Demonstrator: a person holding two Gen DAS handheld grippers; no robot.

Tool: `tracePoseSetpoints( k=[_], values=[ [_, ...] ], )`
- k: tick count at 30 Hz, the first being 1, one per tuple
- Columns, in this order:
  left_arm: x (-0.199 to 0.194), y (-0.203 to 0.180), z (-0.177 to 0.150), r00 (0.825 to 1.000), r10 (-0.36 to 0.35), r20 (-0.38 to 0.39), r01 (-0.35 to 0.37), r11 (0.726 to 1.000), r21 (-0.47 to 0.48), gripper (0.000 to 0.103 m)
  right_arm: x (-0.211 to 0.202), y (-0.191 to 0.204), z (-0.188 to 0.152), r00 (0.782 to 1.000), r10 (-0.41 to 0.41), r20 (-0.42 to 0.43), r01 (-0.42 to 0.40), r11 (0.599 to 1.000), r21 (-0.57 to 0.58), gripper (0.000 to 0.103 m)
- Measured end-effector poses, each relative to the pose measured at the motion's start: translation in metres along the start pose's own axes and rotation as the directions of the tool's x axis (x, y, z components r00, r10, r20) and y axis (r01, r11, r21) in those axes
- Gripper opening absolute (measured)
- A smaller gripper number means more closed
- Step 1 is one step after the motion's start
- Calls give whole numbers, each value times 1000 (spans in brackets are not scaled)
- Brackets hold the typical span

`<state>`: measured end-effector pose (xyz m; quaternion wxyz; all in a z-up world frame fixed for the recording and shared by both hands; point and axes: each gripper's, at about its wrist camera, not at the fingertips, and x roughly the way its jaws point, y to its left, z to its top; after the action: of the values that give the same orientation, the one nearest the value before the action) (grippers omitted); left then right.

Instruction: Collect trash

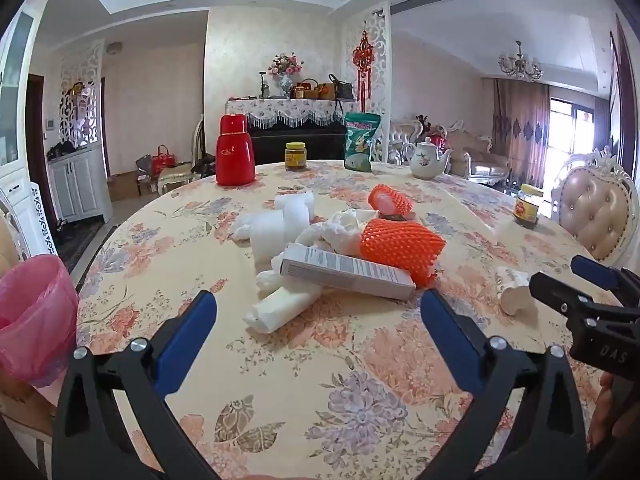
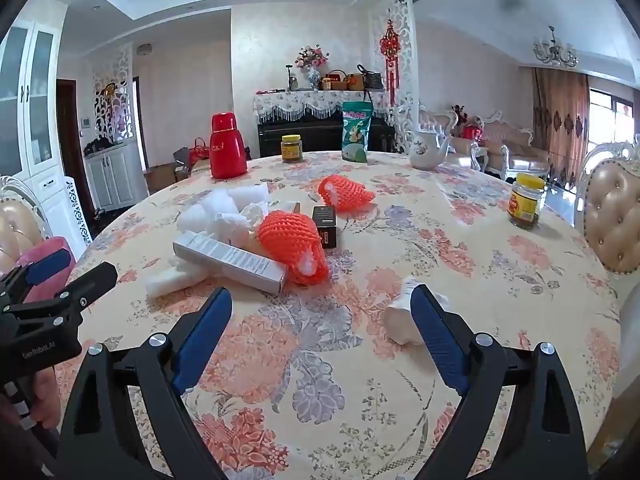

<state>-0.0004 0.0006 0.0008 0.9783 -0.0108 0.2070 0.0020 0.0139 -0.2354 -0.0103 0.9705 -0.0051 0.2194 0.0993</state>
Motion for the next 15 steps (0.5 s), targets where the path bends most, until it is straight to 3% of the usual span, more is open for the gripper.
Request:
tracePoseSetpoints(
  k=[7, 15],
  values=[
    [-8, -7, -8, 999, 13, 33, -14, 999, 35, 99, -2, 2, 1, 1000, 0, 2, 0, 1000, -3, 86],
    [-4, -9, -4, 1000, 8, 9, -9, 1000, 27, 99, 2, -3, 0, 1000, 30, 4, -30, 999, 17, 86]
  ],
)
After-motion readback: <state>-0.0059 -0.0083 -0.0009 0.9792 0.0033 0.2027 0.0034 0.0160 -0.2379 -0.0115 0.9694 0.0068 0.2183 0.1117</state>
